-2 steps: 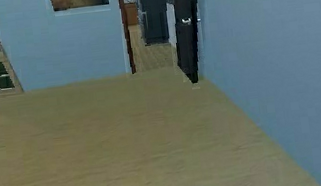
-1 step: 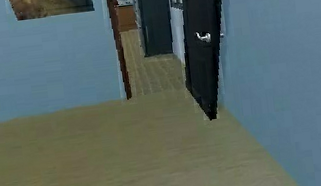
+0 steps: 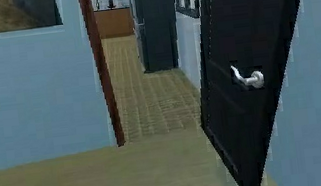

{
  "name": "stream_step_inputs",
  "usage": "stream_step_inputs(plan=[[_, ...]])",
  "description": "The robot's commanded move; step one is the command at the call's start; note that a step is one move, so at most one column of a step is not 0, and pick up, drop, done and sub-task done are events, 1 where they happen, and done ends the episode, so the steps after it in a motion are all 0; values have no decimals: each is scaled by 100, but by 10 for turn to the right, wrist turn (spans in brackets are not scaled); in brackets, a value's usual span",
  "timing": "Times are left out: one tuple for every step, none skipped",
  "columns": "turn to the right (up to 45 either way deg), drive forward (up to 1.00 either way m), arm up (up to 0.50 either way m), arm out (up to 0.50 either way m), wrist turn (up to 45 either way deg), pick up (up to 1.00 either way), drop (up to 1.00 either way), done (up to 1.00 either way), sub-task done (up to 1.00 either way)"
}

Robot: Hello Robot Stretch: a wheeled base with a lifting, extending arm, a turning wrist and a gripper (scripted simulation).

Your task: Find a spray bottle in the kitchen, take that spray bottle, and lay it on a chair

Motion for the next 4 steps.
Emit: stream_step_inputs(plan=[[-30, 0, 0, 0, 0, 0, 0, 0, 0], [0, 100, 0, 0, 0, 0, 0, 0, 0], [0, 60, 0, 0, 0, 0, 0, 0, 0], [-150, 0, 0, 0, 0, 0, 0, 0, 0]])
